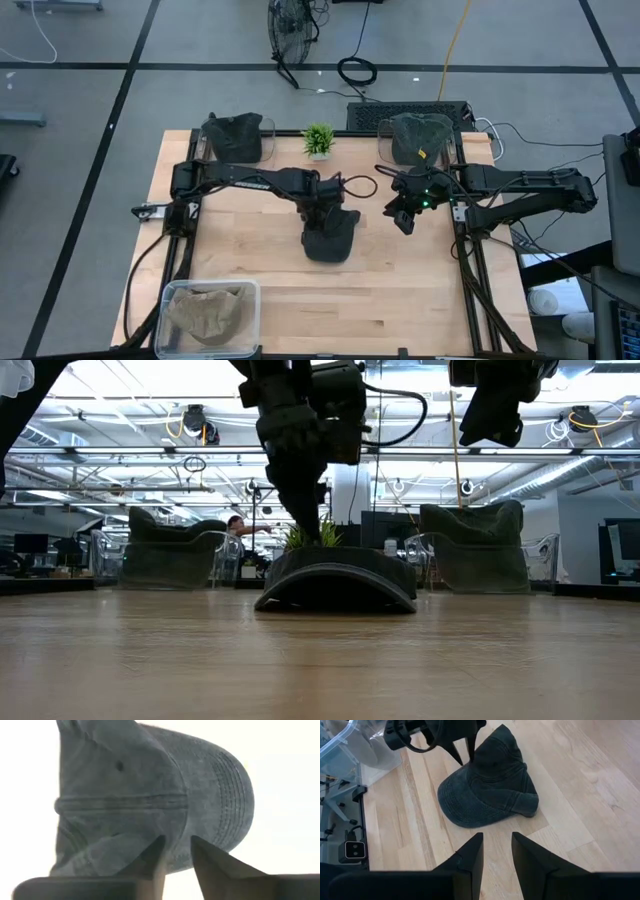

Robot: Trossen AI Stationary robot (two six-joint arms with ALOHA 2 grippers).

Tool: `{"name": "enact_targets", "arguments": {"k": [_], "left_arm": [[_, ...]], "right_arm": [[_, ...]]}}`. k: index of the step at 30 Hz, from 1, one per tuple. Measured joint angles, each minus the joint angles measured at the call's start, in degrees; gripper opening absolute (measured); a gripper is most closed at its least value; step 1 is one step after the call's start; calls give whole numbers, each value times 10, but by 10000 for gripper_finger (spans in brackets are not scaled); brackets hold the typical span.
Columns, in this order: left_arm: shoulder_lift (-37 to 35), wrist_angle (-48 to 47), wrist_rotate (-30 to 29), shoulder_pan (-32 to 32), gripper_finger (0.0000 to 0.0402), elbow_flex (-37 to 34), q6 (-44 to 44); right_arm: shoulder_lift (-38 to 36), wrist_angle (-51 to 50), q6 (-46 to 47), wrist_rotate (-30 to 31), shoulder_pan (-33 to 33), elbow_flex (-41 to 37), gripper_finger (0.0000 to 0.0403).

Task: Pick & Place hat
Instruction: Put the black cap into the left transparent bin

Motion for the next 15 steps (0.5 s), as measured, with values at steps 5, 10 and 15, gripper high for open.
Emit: {"name": "enact_targets", "arguments": {"k": [5,10,15], "left_arm": [[4,-24,41,0,169,0,5],[6,-22,34,1,215,0,17],[10,-17,35,1,213,0,36]], "right_arm": [[0,0,0,0,0,0,89],[0,0,6,1,0,0,89],[0,0,9,1,0,0,89]]}}
